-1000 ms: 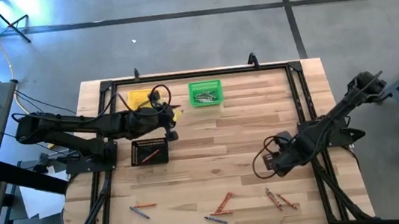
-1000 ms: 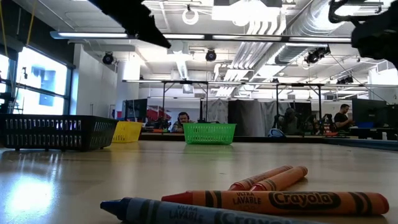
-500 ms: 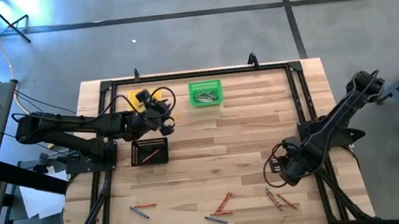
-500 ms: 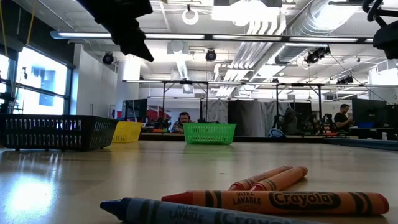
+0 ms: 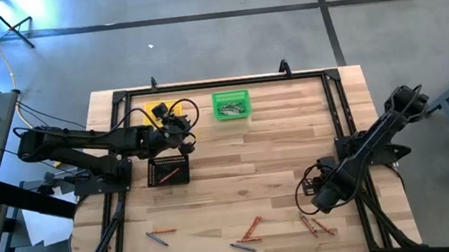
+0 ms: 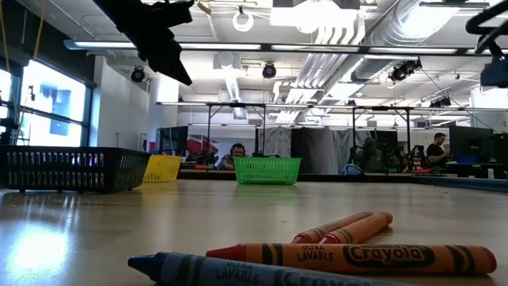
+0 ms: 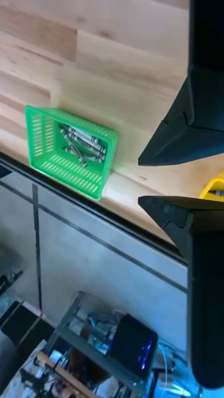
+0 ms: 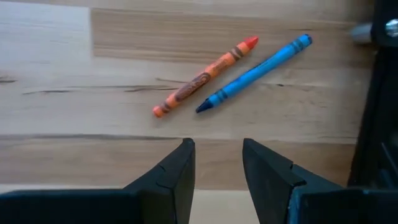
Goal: Sort crayons
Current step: Put the orange crayon into the black bin
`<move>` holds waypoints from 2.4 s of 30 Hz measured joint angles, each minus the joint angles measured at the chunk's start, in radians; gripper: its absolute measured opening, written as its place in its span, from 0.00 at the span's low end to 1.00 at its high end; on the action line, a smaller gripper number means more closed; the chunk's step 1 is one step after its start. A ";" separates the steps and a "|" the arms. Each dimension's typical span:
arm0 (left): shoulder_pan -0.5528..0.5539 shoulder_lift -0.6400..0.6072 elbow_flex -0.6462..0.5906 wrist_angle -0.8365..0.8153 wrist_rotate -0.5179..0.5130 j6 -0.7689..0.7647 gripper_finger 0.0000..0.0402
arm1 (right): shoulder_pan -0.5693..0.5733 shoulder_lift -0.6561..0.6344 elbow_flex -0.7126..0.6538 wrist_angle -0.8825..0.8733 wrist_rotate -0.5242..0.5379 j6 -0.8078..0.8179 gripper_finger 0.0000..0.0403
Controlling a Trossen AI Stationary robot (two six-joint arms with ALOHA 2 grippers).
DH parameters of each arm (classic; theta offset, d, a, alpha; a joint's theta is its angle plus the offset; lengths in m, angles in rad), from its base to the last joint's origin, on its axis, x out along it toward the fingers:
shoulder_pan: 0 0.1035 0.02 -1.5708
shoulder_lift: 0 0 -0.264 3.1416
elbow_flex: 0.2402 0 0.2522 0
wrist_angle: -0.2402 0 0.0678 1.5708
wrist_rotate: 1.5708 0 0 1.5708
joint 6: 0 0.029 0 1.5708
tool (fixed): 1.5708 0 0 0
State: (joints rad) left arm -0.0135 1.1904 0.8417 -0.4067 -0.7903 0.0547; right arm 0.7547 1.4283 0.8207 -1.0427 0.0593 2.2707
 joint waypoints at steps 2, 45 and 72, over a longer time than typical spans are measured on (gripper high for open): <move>0.000 0.000 0.000 -0.003 0.011 -0.017 0.18 | 0.000 0.022 0.000 -0.014 -0.009 0.004 0.32; 0.000 0.000 0.000 0.039 0.048 0.080 0.18 | -0.140 0.160 0.000 0.016 0.106 0.006 0.32; 0.000 0.000 0.000 0.038 0.048 0.079 0.18 | -0.145 0.216 0.000 0.090 0.086 -0.100 0.31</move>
State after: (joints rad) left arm -0.0135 1.1904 0.8413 -0.3683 -0.7422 0.1337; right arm 0.6097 1.6440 0.8211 -0.9527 0.1457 2.1702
